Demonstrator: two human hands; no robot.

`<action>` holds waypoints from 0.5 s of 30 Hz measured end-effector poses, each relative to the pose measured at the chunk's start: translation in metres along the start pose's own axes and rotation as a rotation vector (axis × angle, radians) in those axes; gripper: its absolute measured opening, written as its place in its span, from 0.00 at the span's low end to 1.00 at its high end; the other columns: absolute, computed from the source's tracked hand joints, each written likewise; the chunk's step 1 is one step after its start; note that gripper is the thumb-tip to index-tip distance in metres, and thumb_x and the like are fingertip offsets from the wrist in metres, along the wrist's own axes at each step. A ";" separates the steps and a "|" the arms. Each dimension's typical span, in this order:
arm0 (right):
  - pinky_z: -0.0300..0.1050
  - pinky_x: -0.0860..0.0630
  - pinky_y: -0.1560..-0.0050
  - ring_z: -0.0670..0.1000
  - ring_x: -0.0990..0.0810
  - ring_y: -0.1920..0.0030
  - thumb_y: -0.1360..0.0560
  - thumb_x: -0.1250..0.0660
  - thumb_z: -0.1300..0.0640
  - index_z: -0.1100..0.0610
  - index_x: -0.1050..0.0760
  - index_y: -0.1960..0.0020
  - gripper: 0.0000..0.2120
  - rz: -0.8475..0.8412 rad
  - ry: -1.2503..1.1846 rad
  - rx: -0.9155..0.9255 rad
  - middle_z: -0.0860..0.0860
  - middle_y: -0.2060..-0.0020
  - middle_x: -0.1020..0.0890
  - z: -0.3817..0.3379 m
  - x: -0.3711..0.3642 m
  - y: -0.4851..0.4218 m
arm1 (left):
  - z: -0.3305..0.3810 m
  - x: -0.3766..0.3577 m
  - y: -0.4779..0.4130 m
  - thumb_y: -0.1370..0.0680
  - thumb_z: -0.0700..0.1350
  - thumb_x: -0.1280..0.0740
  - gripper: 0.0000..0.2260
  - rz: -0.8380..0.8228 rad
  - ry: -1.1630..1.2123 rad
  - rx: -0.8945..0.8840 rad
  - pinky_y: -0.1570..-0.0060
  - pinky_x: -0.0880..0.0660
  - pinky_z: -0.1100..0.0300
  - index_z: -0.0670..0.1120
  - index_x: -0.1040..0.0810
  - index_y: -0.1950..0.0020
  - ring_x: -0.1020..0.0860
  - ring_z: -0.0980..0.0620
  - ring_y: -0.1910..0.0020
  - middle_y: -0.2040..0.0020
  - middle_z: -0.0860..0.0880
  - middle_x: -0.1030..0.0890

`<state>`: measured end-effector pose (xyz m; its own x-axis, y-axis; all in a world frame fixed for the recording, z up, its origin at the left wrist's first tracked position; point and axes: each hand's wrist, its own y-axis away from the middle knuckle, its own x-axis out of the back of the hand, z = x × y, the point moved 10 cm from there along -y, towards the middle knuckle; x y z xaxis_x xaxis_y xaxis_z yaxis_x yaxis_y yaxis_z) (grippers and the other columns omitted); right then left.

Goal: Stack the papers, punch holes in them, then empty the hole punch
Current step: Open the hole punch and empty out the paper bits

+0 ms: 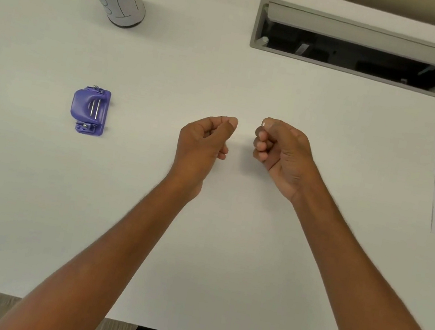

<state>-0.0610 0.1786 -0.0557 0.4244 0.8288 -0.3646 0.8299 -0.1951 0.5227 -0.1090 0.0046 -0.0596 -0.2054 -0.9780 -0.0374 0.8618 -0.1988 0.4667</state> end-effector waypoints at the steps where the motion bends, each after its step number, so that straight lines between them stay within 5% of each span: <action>1: 0.41 0.29 0.67 0.48 0.26 0.66 0.17 0.33 0.62 0.54 0.22 0.57 0.10 -0.021 -0.024 -0.003 0.50 0.64 0.23 -0.002 -0.011 -0.001 | 0.007 0.005 -0.002 0.18 0.53 0.24 0.09 0.009 0.021 -0.005 0.61 0.22 0.64 0.48 0.12 0.48 0.24 0.55 0.66 0.67 0.54 0.21; 6: 0.41 0.29 0.67 0.48 0.26 0.65 0.17 0.34 0.62 0.55 0.24 0.55 0.08 -0.090 -0.110 0.008 0.51 0.63 0.23 -0.020 -0.067 -0.017 | 0.055 0.039 -0.013 0.18 0.53 0.24 0.10 0.067 0.050 -0.082 0.63 0.23 0.64 0.47 0.11 0.47 0.25 0.55 0.67 0.68 0.54 0.21; 10: 0.41 0.30 0.67 0.48 0.27 0.66 0.18 0.33 0.62 0.56 0.23 0.55 0.08 -0.130 -0.126 0.035 0.51 0.63 0.23 -0.040 -0.115 -0.037 | 0.100 0.072 -0.026 0.18 0.52 0.24 0.07 0.102 0.053 -0.159 0.68 0.33 0.62 0.50 0.12 0.54 0.35 0.53 0.68 0.67 0.48 0.31; 15: 0.41 0.36 0.72 0.47 0.35 0.70 0.19 0.32 0.60 0.54 0.25 0.58 0.09 -0.163 -0.009 0.068 0.49 0.65 0.26 -0.063 -0.176 -0.069 | 0.154 0.133 -0.053 0.19 0.53 0.24 0.13 0.235 -0.025 -0.235 0.69 0.32 0.66 0.43 0.11 0.48 0.32 0.56 0.70 0.70 0.57 0.26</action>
<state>-0.2157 0.0794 0.0209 0.2851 0.8477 -0.4474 0.9105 -0.0937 0.4027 -0.2534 -0.1053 0.0464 0.0027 -0.9976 0.0695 0.9698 0.0195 0.2431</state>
